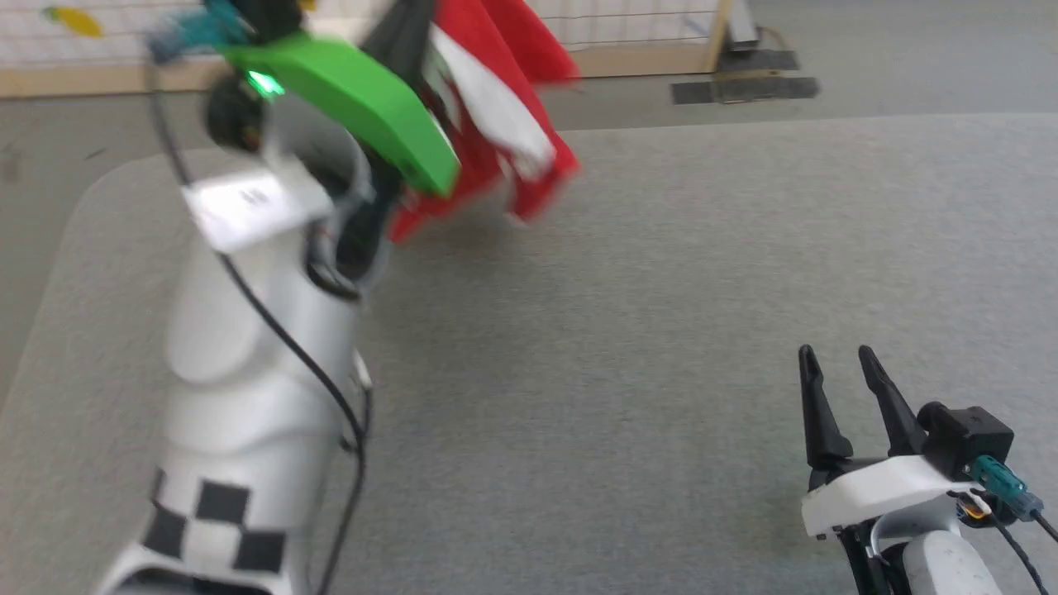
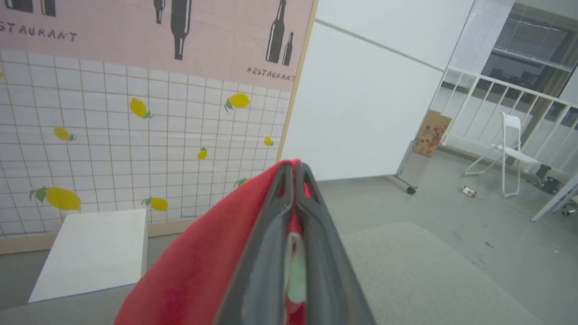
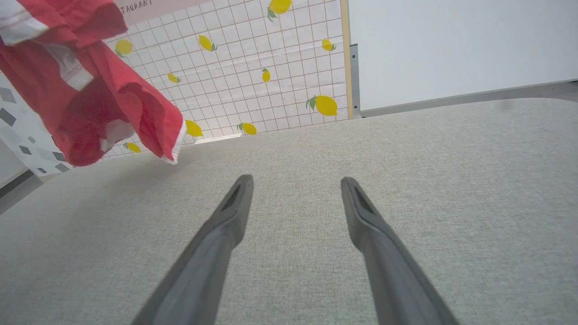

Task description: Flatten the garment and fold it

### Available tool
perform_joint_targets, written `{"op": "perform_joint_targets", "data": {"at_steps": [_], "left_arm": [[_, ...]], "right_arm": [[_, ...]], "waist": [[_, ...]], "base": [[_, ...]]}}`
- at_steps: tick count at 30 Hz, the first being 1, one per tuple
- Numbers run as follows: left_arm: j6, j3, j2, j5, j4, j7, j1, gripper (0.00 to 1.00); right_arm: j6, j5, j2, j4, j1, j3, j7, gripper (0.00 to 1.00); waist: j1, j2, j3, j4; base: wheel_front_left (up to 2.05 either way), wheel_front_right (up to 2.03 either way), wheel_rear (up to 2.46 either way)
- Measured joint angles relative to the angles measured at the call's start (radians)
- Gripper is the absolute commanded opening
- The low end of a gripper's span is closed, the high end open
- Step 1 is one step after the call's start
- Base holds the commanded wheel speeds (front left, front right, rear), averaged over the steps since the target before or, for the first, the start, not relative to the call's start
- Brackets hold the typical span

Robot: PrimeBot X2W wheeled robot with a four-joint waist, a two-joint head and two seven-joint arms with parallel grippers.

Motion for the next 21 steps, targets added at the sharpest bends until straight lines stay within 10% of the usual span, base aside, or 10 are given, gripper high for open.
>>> {"op": "perform_joint_targets", "data": {"at_steps": [13,15,16,21], "left_arm": [[0.010,-0.368,-0.031,-0.181,0.203,0.136,0.365,0.00],[0.027,-0.415,-0.032,-0.207,0.239,0.166,0.403,0.35],[0.034,-0.429,-0.032,-0.248,0.246,0.174,0.422,1.00],[0.058,-0.436,-0.033,-0.377,0.202,0.111,0.423,1.00]], "right_arm": [[0.000,0.003,0.000,0.008,0.015,0.006,-0.004,1.00],[0.000,0.011,0.000,0.008,0.015,0.008,-0.004,1.00],[0.000,0.013,0.000,0.008,0.015,0.010,-0.004,1.00],[0.000,0.017,0.000,0.013,0.015,0.014,-0.004,1.00]], "waist": [[0.0000,0.0000,0.000,-0.114],[0.0000,0.0000,0.002,-0.115],[0.0000,0.0000,0.002,-0.114],[0.0000,0.0000,-0.001,-0.092]], "base": [[0.00,0.00,0.00],[0.00,0.00,0.00],[0.00,0.00,0.00],[0.00,0.00,0.00]]}}
